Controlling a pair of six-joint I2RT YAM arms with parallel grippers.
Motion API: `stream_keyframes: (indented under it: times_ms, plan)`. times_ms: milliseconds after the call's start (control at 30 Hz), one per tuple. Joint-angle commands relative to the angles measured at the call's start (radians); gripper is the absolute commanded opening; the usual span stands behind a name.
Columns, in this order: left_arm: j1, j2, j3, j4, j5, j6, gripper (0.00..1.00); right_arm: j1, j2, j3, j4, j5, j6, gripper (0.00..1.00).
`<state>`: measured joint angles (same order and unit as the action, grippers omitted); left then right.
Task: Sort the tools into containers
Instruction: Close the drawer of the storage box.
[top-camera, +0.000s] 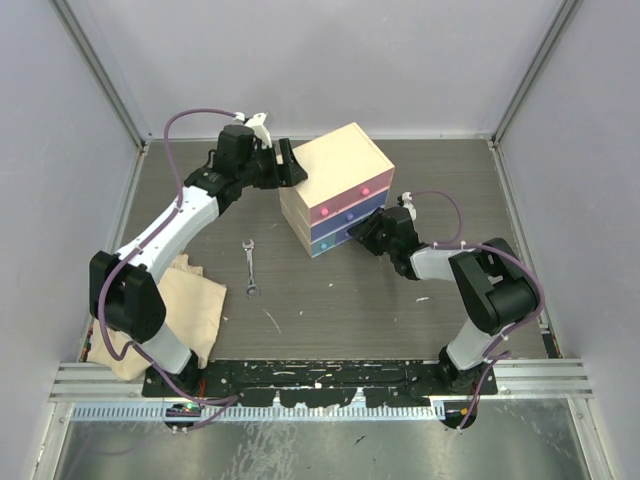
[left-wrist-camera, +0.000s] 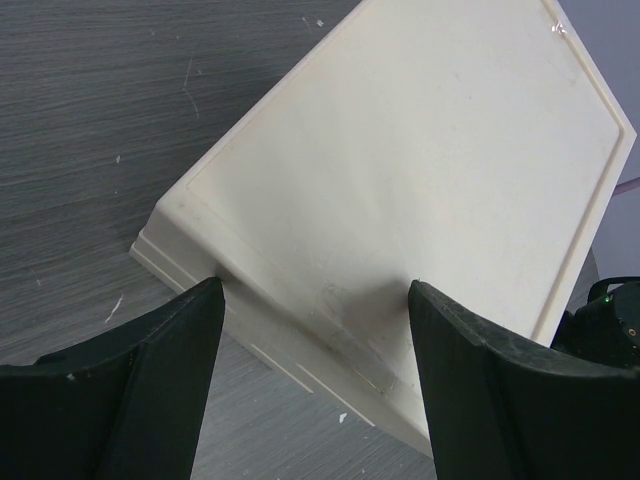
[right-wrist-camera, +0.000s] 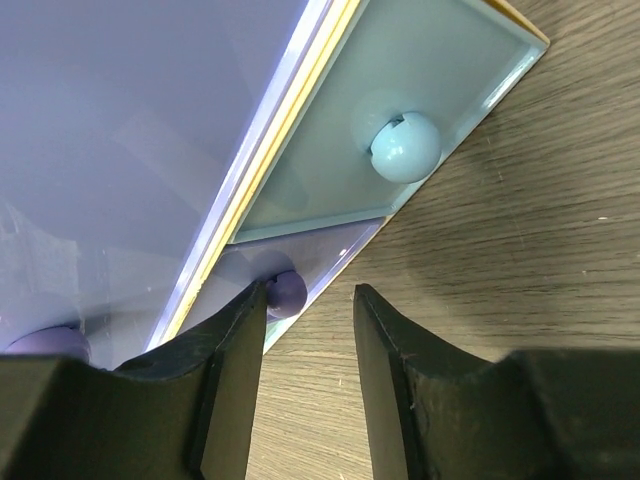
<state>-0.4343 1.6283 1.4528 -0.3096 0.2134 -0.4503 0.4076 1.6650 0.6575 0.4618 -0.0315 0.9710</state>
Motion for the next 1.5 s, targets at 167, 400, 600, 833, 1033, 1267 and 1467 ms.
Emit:
stream_keyframes:
  times_ms: [167, 400, 600, 833, 1033, 1267, 1467]
  plan:
    - [-0.029, 0.030, 0.007, -0.052, 0.010, 0.055, 0.74, -0.007, -0.146, -0.026, -0.065, 0.091, -0.132, 0.47]
    - [-0.029, 0.022, 0.007, -0.053, -0.005, 0.069, 0.74, -0.057, -0.326, -0.150, -0.153, 0.098, -0.281, 0.47]
    - [-0.029, 0.037, 0.010, -0.057, -0.003, 0.065, 0.74, -0.219, -0.315, -0.163, -0.111, -0.160, -0.405, 0.51]
    - [-0.029, 0.045, 0.012, -0.059, 0.001, 0.061, 0.74, -0.353, -0.098, -0.069, 0.075, -0.525, -0.397, 0.53]
    - [-0.029, 0.043, 0.013, -0.060, -0.003, 0.065, 0.74, -0.354, 0.019, 0.035, 0.133, -0.600, -0.389, 0.53]
    - [-0.029, 0.041, 0.012, -0.060, -0.002, 0.065, 0.74, -0.355, 0.127, 0.121, 0.147, -0.617, -0.391, 0.51]
    - [-0.029, 0.041, 0.015, -0.062, -0.002, 0.064, 0.74, -0.355, 0.189, 0.165, 0.169, -0.644, -0.378, 0.47]
